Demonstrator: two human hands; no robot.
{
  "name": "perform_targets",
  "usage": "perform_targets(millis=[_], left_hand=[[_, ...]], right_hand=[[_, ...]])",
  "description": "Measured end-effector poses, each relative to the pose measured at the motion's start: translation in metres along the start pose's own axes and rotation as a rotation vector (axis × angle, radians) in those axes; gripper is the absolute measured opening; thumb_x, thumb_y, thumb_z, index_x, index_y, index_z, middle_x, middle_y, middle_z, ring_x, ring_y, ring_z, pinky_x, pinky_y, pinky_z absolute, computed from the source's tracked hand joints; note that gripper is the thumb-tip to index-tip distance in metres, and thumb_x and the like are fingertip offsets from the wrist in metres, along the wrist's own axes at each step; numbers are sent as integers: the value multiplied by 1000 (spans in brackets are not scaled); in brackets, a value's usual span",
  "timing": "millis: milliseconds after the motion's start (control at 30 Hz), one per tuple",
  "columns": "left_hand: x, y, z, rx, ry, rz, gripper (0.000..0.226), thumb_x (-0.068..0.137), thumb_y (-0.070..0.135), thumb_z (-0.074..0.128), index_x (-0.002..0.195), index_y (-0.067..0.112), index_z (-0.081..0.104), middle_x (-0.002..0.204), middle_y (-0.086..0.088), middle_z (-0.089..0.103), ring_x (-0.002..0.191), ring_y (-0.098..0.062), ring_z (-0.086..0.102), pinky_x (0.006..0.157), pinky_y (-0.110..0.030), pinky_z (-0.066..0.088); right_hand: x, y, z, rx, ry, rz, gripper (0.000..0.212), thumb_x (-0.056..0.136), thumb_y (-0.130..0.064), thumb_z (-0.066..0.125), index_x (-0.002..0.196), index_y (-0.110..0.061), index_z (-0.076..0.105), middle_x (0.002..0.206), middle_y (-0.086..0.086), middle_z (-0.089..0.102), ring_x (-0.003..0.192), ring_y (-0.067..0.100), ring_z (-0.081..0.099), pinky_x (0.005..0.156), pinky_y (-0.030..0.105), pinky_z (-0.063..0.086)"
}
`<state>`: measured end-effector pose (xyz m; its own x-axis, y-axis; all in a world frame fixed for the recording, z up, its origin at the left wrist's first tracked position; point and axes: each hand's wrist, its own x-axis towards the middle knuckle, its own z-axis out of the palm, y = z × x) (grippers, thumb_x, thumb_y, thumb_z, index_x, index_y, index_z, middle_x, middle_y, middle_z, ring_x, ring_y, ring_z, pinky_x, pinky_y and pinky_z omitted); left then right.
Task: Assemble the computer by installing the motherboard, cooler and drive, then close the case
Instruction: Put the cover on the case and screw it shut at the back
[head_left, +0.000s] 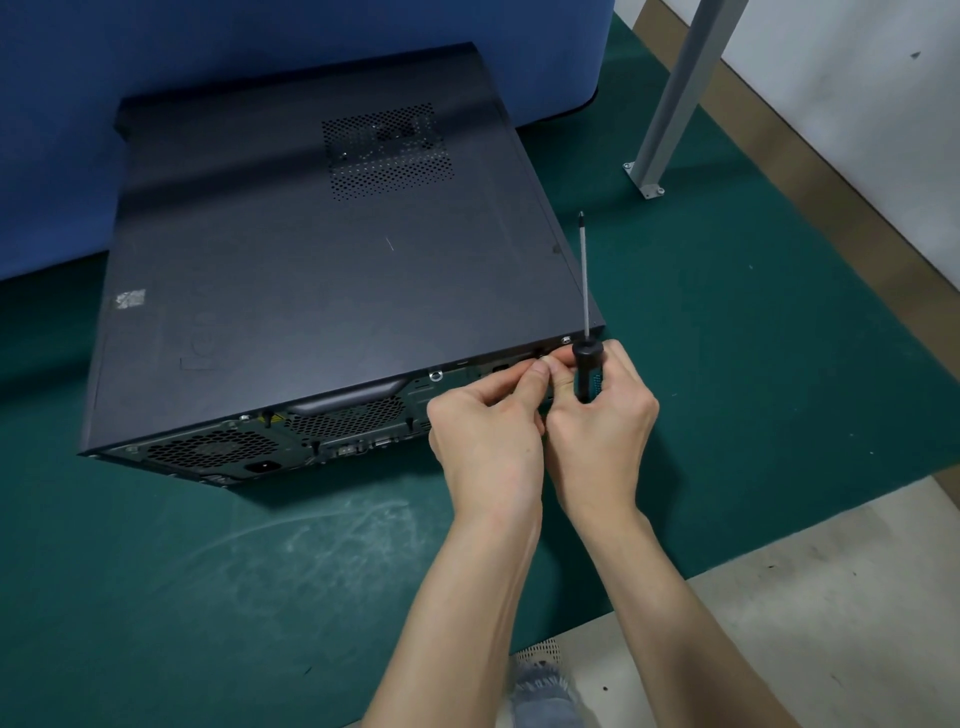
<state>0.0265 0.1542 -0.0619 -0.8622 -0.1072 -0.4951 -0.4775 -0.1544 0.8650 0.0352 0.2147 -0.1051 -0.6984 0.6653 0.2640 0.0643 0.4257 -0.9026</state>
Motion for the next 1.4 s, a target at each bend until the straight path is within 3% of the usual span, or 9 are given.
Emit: perform_targets(millis=[233, 333, 433, 633, 867, 1100, 1400], left_hand=[[-1, -6, -3, -52, -55, 24, 9, 85, 12, 69, 84, 14, 77, 43, 13, 52, 36, -1, 38, 37, -10, 30], [0, -9, -6, -76, -73, 43, 9, 85, 12, 68, 84, 13, 77, 44, 12, 52, 35, -1, 38, 37, -10, 31], [2, -13, -8, -103, -89, 42, 8, 84, 13, 70, 83, 14, 78, 43, 7, 45, 37, -5, 31, 36, -12, 29], [0, -20, -11, -135, -97, 32, 10, 82, 15, 71, 88, 14, 78, 45, 2, 40, 40, -8, 29, 36, -14, 28], [-2, -20, -11, -146, -110, 49, 10, 83, 15, 69, 85, 17, 78, 45, 6, 44, 41, -7, 29, 36, -14, 28], [-2, -21, -11, -143, -106, 64, 10, 82, 17, 70, 85, 21, 79, 45, 6, 44, 42, -7, 29, 37, -14, 28], [-3, -21, -8, -156, -101, 66, 10, 82, 18, 70, 85, 22, 79, 45, 7, 46, 43, -7, 29, 37, -14, 28]], right_hand=[[-3, 1, -8, 138, -100, 72, 9, 90, -8, 64, 82, -11, 63, 81, 4, 63, 77, 10, 60, 74, 14, 45], [-5, 1, -9, 200, -129, 114, 5, 90, -11, 65, 85, -10, 65, 83, 6, 64, 79, 14, 61, 76, 20, 49], [-5, 3, -9, 239, -142, 137, 5, 90, -13, 66, 85, -10, 66, 83, 6, 64, 78, 16, 62, 75, 24, 51], [-8, 6, -11, 274, -142, 145, 6, 90, -12, 67, 85, -15, 67, 81, 2, 64, 76, 11, 63, 70, 19, 50], [-10, 5, -10, 264, -128, 168, 8, 90, -13, 67, 84, -19, 68, 79, -3, 65, 75, 15, 64, 68, 37, 55], [-9, 6, -8, 278, -116, 148, 9, 89, -11, 67, 83, -18, 67, 79, 0, 65, 75, 12, 63, 70, 22, 51], [-5, 8, -9, 246, -124, 95, 6, 89, -13, 67, 84, -13, 67, 79, 3, 64, 76, 15, 63, 72, 24, 52]])
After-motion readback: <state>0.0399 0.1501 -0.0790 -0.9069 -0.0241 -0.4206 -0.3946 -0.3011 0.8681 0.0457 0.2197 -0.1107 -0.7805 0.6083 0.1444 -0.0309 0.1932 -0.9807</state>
